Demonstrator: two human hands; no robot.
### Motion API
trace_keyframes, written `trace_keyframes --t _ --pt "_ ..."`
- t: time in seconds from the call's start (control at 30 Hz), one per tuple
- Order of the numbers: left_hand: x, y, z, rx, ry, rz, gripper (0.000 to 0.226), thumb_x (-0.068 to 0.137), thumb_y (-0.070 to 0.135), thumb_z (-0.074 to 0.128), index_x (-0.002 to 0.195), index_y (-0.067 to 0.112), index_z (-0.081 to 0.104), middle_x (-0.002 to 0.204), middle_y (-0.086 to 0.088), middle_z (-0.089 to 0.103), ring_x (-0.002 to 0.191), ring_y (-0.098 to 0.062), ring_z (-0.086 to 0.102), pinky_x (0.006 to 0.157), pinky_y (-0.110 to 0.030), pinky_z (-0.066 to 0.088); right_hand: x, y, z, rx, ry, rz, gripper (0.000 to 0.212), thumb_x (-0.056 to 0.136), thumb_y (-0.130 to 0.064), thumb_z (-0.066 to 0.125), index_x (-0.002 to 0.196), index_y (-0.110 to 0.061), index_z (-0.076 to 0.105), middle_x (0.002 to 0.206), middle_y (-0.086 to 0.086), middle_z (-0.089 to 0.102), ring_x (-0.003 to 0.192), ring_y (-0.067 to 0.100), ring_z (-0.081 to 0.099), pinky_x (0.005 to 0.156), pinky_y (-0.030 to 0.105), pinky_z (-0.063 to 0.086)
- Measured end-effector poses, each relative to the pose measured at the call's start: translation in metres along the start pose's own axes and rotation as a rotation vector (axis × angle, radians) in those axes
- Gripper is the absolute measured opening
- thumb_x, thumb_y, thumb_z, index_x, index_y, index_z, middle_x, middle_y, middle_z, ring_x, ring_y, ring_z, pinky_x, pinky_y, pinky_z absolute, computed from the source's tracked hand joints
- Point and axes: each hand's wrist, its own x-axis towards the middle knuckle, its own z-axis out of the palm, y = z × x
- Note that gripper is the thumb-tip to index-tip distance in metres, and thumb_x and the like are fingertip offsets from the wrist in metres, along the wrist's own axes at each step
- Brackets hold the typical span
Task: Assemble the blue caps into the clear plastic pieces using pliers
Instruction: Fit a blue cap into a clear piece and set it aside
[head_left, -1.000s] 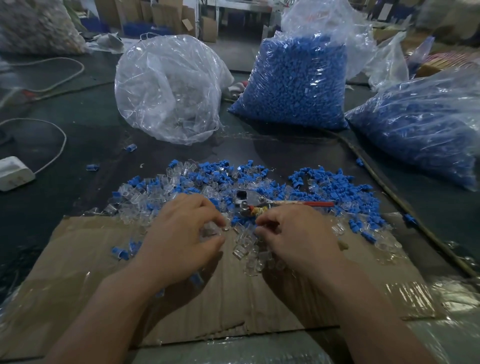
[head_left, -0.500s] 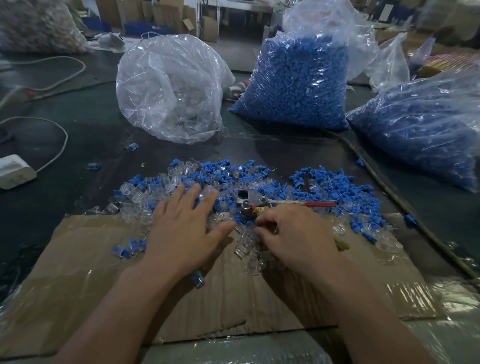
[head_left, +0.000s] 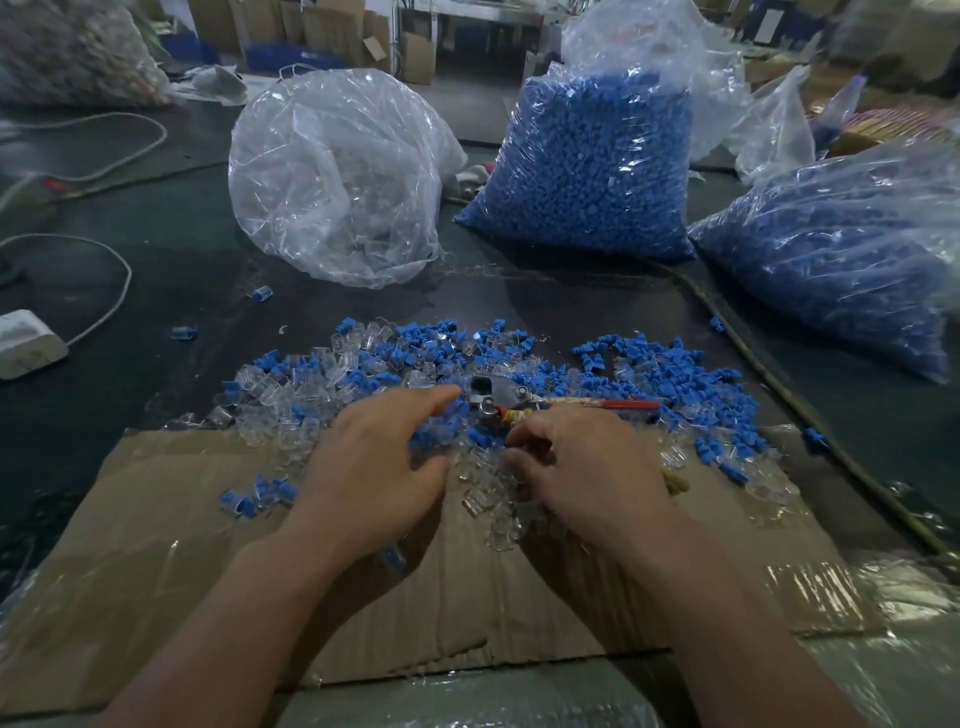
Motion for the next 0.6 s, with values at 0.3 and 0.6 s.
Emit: trace_keyframes --t 0.3,0.6 --pt "0.0003 -0.0006 -0.003 0.192 0.029 -0.11 0.037 0.082 0.034 0.063 0.117 0.023 0.061 0.114 0.003 0.058 0.098 -0.003 0.039 0.094 -0.029 0.029 -0.0006 -0.0013 0.0015 0.058 0.061 -0.029 0.019 0.089 -0.037 0.053 0.1 -0.026 0.066 0.091 -0.012 0.061 0.077 -0.001 0.044 0.064 0.015 0.033" --pt "0.0015 0.0002 -0.002 0.162 0.056 -0.088 0.016 0.085 0.02 0.061 0.098 0.019 0.07 0.085 0.008 0.06 0.078 -0.003 0.045 0.081 -0.025 0.037 0.0005 -0.0018 0.0035 0.075 0.074 -0.04 0.02 0.09 -0.036 0.053 0.102 -0.026 0.065 0.088 -0.014 0.058 0.073 -0.005 0.04 0.065 0.003 0.024"
